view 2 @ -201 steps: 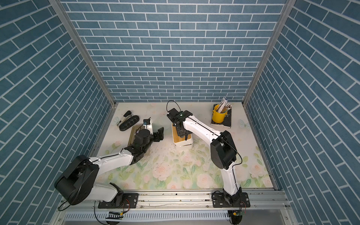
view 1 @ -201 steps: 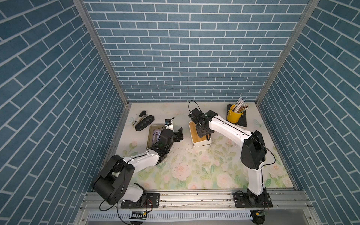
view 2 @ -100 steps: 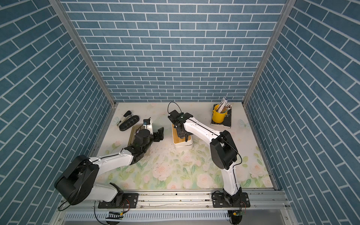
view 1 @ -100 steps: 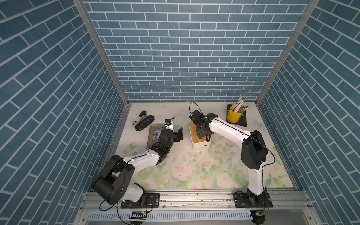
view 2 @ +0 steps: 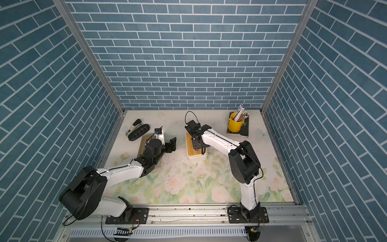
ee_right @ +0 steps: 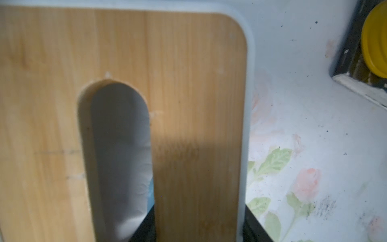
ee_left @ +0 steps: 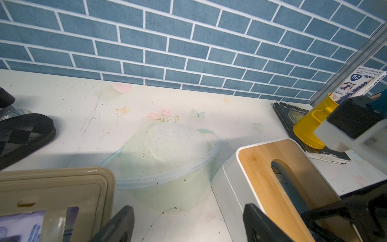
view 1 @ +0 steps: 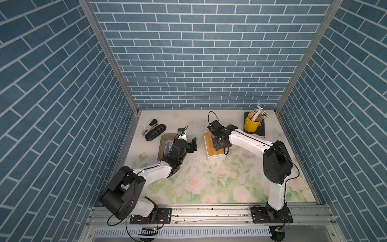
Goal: Put the tissue paper into the tissue box
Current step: Close the box lid on the tissue box.
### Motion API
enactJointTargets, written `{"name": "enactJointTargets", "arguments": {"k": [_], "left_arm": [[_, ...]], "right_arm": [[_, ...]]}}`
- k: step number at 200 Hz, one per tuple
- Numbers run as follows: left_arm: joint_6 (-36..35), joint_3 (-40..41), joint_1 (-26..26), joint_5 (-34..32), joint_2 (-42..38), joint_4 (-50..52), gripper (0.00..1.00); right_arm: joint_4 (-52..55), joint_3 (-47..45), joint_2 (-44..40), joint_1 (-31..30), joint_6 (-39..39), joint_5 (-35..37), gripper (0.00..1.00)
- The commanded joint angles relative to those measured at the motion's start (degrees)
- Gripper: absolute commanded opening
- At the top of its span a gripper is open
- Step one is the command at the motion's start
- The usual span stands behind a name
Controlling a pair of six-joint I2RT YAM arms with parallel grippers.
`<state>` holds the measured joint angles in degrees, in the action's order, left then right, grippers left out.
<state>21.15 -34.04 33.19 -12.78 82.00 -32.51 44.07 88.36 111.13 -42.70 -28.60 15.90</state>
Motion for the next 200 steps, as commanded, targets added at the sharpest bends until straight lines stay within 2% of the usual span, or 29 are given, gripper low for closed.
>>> {"name": "enactJointTargets", "arguments": {"k": [1,51,128,200], "left_arm": [[-0.31,-0.43,-0.10,0.26,0.76,-0.71,0.86],[-0.56,-1.77,-0.10,0.51,1.98,-0.41,0.87],[-2.68,-11.75,-0.11,1.71,9.58,1.30,0.87],[-3.05,-12.98,-0.08,1.81,11.65,0.78,0.87]], "right_arm": [[-1.18,-3.72,-0.90,1.01,1.62,-4.89,0.19],[0.50,-3.78,1.15,1.22,2.48,-4.82,0.19],[8.51,3.65,1.78,1.24,5.17,-3.69,0.19],[15.25,7.98,4.56,1.88,7.85,-5.54,0.19]]}}
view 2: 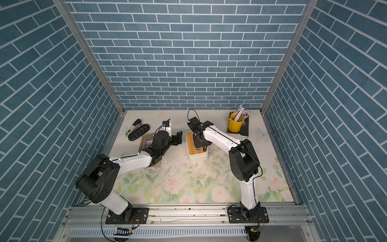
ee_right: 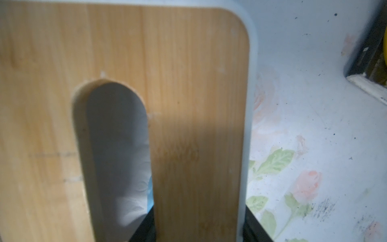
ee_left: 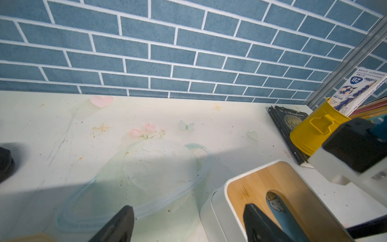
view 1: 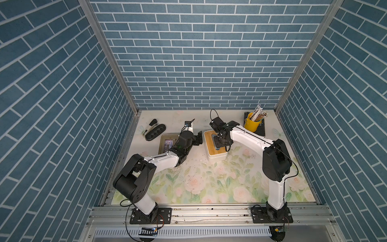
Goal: Put the tissue paper into the tissue box
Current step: Close the box lid on the tissue box.
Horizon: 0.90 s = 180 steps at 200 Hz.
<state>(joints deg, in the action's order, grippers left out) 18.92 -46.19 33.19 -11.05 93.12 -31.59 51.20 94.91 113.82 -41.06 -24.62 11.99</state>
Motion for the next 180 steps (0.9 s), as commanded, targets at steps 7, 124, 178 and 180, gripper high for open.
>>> {"name": "enactJointTargets", "arguments": {"k": [7,124,178,180], "left_arm": [[-0.88,-0.75,-0.13,0.06,0.55,-0.13,0.87],[-1.09,0.75,-0.07,-0.20,-0.55,-0.57,0.87],[-1.21,1.72,-0.09,-0.41,-1.24,-1.09,0.87],[-1.17,1.72,-0.13,-0.45,-1.27,-1.10,0.87]], "right_arm": [[8.74,1.95,1.89,0.28,4.03,-1.66,0.19],[11.33,5.03,1.16,0.77,4.52,0.13,0.18],[-3.62,-5.04,-7.46,-0.51,2.71,2.75,0.18],[-3.82,-5.25,-7.71,-0.58,2.66,2.64,0.18]]}}
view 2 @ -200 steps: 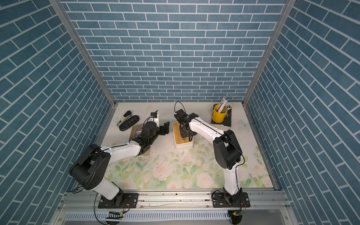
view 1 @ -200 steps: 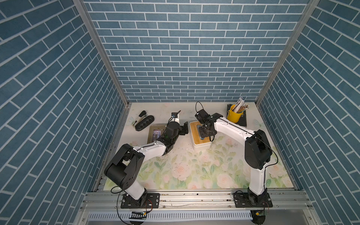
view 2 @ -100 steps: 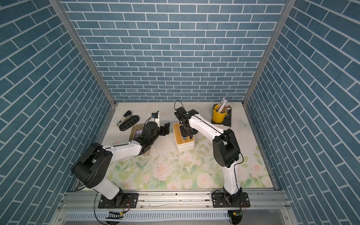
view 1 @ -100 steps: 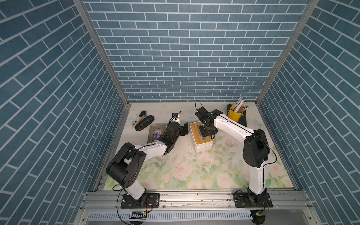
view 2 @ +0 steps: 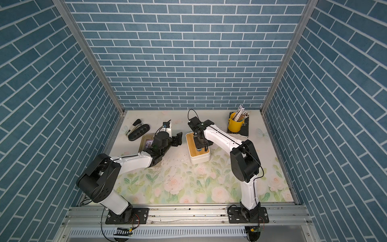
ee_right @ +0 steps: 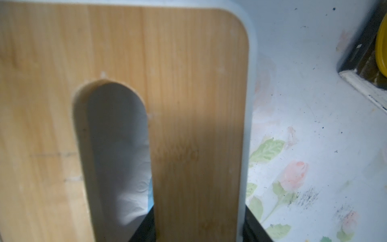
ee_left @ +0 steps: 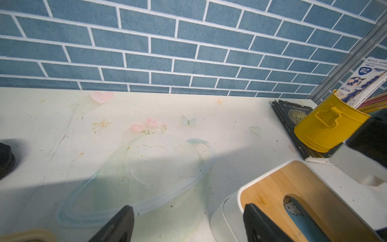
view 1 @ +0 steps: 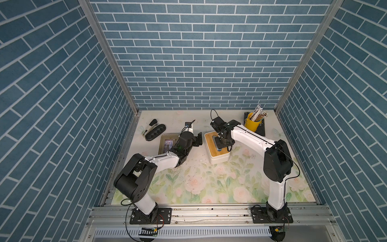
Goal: Put the tissue paper into the tissue box
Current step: Close the box lid on the tissue box.
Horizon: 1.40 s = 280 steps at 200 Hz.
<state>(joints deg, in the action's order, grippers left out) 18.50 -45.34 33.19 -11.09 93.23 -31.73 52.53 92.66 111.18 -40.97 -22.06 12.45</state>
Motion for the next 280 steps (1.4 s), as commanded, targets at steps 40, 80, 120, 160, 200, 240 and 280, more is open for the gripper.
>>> {"name": "enactJointTargets", "arguments": {"k": [40,80,120,160,200,240,280], "left_arm": [[-0.70,0.79,-0.06,-0.40,-1.04,-1.06,0.87],[-0.68,0.87,-0.08,-0.44,-1.14,-1.06,0.87],[-0.67,0.78,-0.06,-0.32,-0.86,-1.15,0.87],[-0.68,0.87,-0.08,-0.41,-1.11,-1.15,0.87],[-0.76,0.87,-0.06,-0.42,-1.03,-1.15,0.87],[-0.79,0.87,-0.11,-0.33,-1.03,-1.01,0.87],[-0.75,0.73,-0.08,-0.10,-0.68,-0.99,0.87]], "right_arm": [[-2.84,-1.84,-4.65,-0.69,0.61,1.92,0.18],[-0.52,-0.84,-3.65,-0.69,0.88,1.27,0.18],[6.36,3.70,-0.48,-0.69,1.39,0.01,0.18],[11.63,8.24,2.65,-0.68,2.11,-1.17,0.18],[13.65,10.15,5.22,-0.56,2.90,-2.16,0.18],[13.91,11.00,7.37,0.01,3.65,-2.95,0.18],[13.92,11.88,9.55,0.62,4.27,-3.06,0.18]]}}
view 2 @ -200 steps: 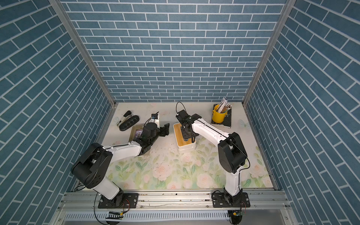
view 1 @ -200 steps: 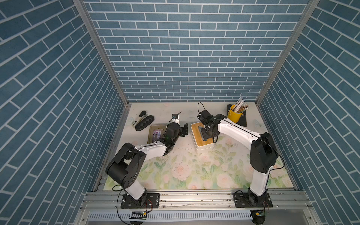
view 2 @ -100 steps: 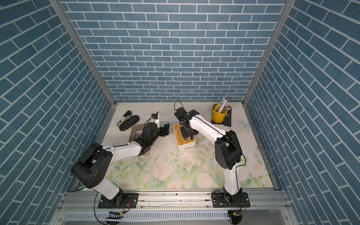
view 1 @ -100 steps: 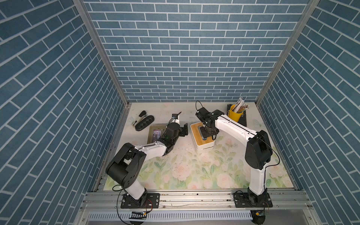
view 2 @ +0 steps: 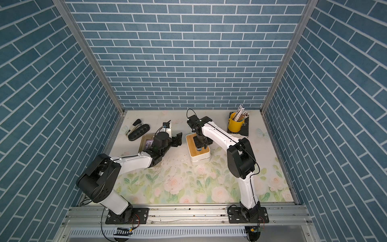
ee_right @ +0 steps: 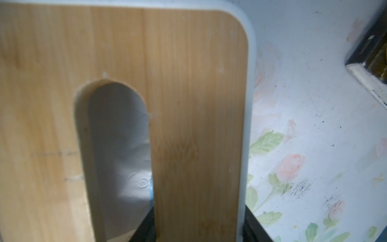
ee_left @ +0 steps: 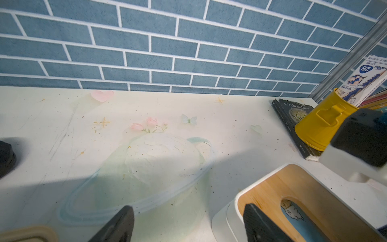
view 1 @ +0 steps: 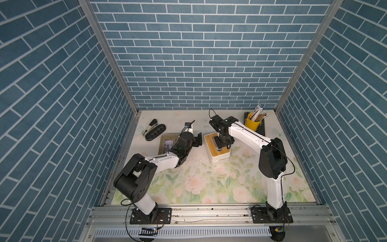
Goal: Put the tissue paper into the tissue box
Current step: Close the box lid on the tissue box.
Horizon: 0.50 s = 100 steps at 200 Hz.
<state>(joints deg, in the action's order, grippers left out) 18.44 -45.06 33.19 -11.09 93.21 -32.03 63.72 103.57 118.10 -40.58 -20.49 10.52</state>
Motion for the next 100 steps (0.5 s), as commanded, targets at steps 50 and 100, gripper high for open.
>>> {"name": "enactJointTargets", "arguments": {"k": [50,100], "left_arm": [[-0.71,-0.03,-0.07,0.36,0.13,-0.24,0.87],[-0.60,-1.25,-0.05,1.18,2.02,0.47,0.87]], "right_arm": [[-4.15,-5.85,1.11,0.19,2.32,-0.81,0.18],[-13.04,-16.94,-0.48,-0.61,1.30,-0.78,0.18]]}}
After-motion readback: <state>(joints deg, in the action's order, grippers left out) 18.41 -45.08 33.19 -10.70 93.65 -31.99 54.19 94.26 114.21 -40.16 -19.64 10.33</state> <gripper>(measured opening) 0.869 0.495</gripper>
